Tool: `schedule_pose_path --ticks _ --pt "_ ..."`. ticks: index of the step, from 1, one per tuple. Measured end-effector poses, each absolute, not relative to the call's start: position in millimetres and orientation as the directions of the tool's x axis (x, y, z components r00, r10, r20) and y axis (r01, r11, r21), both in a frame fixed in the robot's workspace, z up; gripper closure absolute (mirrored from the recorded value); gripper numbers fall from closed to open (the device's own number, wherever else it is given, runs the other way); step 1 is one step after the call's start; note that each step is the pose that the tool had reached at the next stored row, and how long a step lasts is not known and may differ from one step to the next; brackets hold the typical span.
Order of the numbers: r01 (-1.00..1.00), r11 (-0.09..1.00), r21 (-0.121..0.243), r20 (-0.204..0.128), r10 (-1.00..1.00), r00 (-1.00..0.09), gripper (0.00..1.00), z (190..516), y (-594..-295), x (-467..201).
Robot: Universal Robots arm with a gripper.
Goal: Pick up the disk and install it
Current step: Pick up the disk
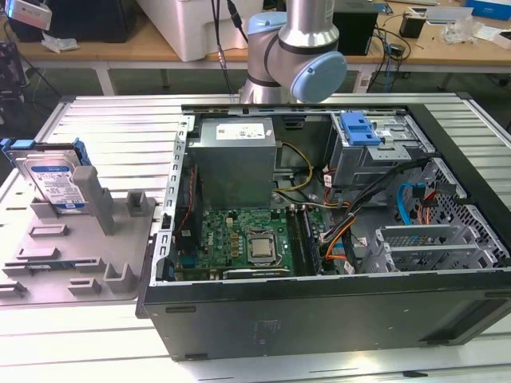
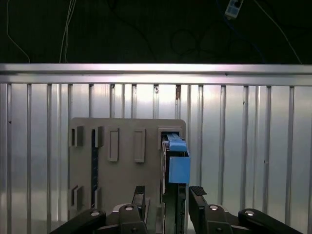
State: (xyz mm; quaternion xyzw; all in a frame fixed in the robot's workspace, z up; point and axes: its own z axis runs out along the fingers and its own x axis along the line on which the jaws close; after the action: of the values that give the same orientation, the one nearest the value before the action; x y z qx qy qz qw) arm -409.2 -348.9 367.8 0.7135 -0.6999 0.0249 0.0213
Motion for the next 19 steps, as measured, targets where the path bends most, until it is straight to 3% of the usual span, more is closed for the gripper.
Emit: schedule_pose_path --ticks 4,9,19 --pt "-1.000 -0.019 -0.004 0.060 -0.998 0.019 0.52 367.8 -349.0 -409.4" --pt "-1.000 -0.019 -0.005 0.006 -1.000 0.019 0.52 367.5 -349.7 -409.3" --pt "-1.000 -0.019 0.025 -0.010 -1.000 0.019 0.52 367.2 -349.9 -409.2"
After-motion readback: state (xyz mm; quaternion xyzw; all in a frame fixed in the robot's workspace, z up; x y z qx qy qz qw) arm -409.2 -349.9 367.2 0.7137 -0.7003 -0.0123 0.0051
